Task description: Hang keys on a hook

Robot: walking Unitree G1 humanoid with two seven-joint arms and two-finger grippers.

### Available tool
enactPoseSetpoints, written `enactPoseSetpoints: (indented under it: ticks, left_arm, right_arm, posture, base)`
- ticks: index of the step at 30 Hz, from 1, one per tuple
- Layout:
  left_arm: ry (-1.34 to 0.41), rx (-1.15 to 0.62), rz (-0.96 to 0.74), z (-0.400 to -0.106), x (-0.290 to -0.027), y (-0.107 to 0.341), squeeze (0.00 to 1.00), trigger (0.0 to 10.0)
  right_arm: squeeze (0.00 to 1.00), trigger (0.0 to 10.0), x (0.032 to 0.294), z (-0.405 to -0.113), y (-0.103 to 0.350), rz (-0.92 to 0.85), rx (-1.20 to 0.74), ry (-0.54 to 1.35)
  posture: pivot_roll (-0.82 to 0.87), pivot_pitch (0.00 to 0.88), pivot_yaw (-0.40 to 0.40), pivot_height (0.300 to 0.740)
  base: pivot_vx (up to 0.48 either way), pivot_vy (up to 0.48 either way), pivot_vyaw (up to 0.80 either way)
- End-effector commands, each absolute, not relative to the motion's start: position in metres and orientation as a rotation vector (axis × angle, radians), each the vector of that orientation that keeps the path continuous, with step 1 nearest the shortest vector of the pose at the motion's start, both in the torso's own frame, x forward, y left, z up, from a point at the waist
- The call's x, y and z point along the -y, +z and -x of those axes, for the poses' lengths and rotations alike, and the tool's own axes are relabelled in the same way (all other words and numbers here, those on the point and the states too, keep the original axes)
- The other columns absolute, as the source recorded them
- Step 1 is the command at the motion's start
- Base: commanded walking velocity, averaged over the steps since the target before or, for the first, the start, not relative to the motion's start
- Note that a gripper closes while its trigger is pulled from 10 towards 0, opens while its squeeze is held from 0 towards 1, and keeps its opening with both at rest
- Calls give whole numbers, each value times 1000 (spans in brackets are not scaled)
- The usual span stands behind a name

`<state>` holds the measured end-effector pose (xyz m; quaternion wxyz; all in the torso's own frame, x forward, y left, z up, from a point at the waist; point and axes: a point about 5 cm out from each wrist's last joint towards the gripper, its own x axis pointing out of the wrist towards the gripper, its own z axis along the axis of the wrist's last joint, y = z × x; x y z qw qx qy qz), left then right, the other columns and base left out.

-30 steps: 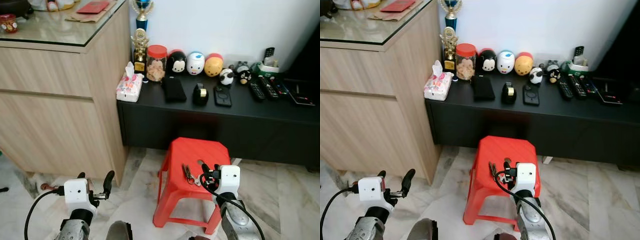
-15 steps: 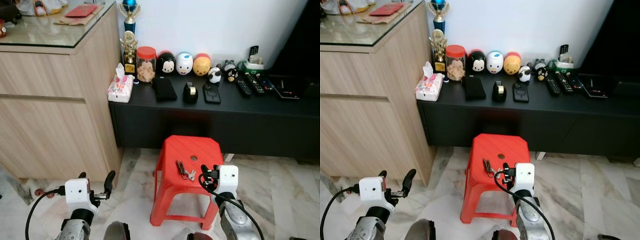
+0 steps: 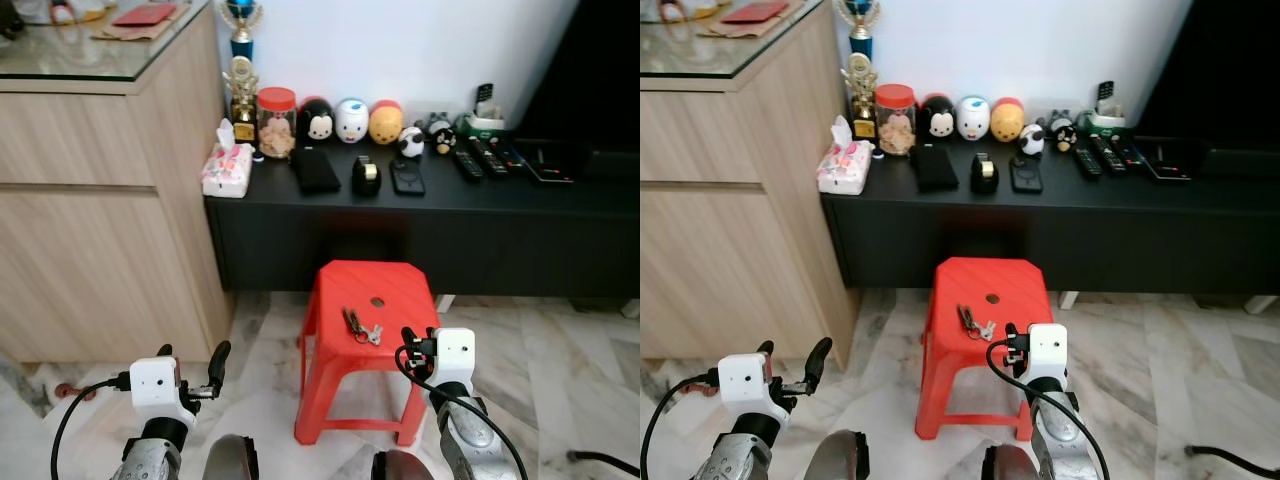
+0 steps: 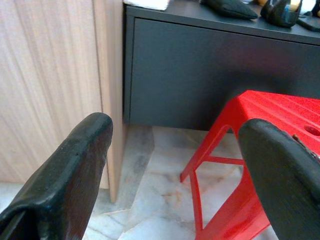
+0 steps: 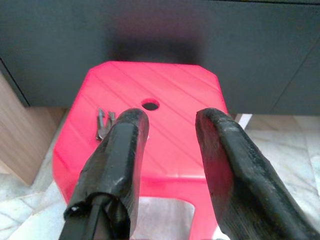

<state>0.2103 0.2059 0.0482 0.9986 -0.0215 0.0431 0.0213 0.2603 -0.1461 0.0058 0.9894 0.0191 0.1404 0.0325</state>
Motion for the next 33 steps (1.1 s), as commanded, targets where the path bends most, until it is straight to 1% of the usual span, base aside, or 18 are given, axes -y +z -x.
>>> enactPoseSetpoints:
  ticks: [1, 10, 18, 23, 33]
  left_arm:
    - [42, -104, 53, -210, -204, 46, 0, 10000]
    - [35, -103, 57, -212, -202, 45, 0, 10000]
    - [34, -104, 58, -212, -203, 44, 0, 10000]
    - [30, -106, 58, -212, -203, 44, 0, 10000]
    - [24, -111, 59, -212, -202, 42, 0, 10000]
  right_arm:
    - [0, 10000, 150, -259, 4, -30, -290, 57]
    - [0, 10000, 149, -260, 5, -42, -280, 56]
    - [0, 10000, 150, -261, 6, -6, -275, 63]
    - [0, 10000, 147, -260, 5, -4, -284, 75]
    - [0, 10000, 145, -261, 4, -17, -289, 75]
  posture:
    - [51, 21, -85, 616]
    - [51, 21, -84, 616]
    - [51, 23, -83, 616]
    - [50, 25, -82, 616]
    - [52, 26, -82, 616]
  base:
    - [0, 0, 0]
    - [0, 0, 0]
    - [0, 0, 0]
    - [0, 0, 720]
    - [0, 0, 0]
